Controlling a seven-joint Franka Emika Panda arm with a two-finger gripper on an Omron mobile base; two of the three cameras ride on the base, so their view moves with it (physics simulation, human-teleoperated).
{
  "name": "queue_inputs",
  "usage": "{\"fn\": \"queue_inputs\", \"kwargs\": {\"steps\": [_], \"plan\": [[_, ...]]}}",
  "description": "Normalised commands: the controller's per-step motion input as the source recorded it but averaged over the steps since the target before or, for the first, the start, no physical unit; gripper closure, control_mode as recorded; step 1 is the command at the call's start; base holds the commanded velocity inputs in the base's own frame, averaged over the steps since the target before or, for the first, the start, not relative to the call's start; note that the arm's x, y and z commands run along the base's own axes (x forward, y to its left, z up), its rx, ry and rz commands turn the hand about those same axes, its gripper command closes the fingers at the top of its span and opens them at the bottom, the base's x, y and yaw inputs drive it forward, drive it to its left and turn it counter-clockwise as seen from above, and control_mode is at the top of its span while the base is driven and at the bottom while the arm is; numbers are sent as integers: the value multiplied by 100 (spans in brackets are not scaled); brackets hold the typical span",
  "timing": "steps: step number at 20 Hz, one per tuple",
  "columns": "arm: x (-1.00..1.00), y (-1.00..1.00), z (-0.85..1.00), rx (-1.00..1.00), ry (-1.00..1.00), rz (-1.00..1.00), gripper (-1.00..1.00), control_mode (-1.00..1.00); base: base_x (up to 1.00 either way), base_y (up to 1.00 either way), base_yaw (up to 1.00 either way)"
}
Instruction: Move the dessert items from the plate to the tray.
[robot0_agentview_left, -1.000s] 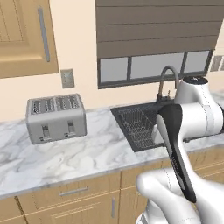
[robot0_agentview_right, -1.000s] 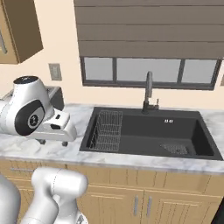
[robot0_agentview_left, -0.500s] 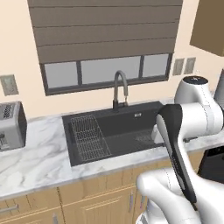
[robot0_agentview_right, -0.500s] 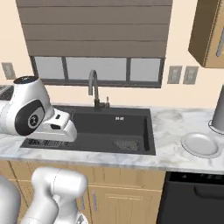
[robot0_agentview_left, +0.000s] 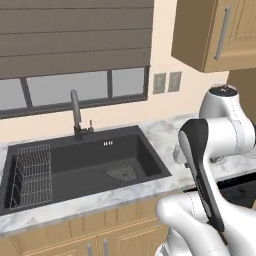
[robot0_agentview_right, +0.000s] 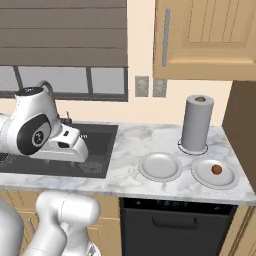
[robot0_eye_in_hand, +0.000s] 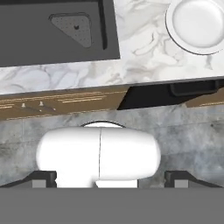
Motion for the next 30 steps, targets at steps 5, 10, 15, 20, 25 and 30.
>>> {"fn": "queue_inputs", "kwargs": {"steps": [5,10,15,20,25,30], "plan": [[0,0,0,0,0,0,-100,100,5,-71,0],[0,0,0,0,0,0,-100,100,26,-67,0],[0,0,0,0,0,0,-100,100,27,-56,0],[0,0,0,0,0,0,-100,100,16,-62,0],[0,0,0,0,0,0,-100,100,11,-45,0],[0,0,0,0,0,0,-100,100,3,-2,0]]}}
